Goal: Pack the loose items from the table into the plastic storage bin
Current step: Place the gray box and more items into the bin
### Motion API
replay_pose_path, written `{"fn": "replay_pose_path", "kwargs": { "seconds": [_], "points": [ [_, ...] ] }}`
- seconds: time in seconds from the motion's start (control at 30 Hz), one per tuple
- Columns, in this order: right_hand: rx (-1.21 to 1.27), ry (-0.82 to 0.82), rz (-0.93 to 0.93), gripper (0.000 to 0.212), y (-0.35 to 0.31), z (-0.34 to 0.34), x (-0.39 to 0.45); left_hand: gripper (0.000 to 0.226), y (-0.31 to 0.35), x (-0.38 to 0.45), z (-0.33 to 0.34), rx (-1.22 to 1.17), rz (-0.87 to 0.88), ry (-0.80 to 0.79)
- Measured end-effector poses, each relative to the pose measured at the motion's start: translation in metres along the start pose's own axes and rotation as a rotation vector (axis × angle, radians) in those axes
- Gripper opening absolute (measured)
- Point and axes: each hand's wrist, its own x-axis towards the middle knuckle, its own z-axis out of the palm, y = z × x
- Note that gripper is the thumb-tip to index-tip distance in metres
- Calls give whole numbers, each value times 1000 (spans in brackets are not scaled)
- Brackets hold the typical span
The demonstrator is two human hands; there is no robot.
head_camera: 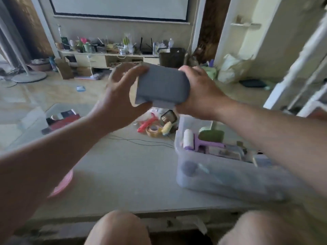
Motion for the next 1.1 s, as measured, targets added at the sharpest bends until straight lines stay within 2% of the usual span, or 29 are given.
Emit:
{"fn": "replay_pose_path", "kwargs": {
  "seconds": [0.1,0.17,0.27,0.4,0.47,0.53,0.57,0.63,0.77,0.8,0.87,0.97,1.07,1.1],
  "points": [
    [107,16,183,81,60,-70,-44,64,68,31,50,-464,-195,-161],
    [183,38,298,85,99,-95,-71,54,104,44,83,-650,-309,-239],
    [271,82,478,74,156,-98,-100,43,137,50,129,-557,-381,-305],
    [583,28,700,30,201,-62,-112,34,145,53,172,-360,-505,-391],
    [570,-78,725,15,211,-31,-112,29,138,49,184,-274,-544,-455],
    [421,-198,662,12,210,-5,-111,26,124,41,193,-157,-560,-533],
    [353,-248,613,16,205,3,-110,25,114,36,198,-141,-583,-554],
    [255,-328,523,38,197,3,-106,24,101,33,202,-170,-639,-570],
    [-63,-576,338,104,199,12,-104,33,95,32,216,-135,-570,-630],
    [-155,-613,312,113,199,17,-107,32,97,32,218,-157,-576,-643],
    [-264,-599,274,110,196,20,-111,28,97,31,221,-161,-564,-656],
    [-268,-523,248,95,186,7,-109,27,96,30,216,-57,-440,-676],
    [-224,-475,273,101,180,-5,-112,34,98,31,208,47,-289,-628],
    [-211,-476,278,104,178,-7,-114,36,101,32,203,162,-194,-624]
  ]
}}
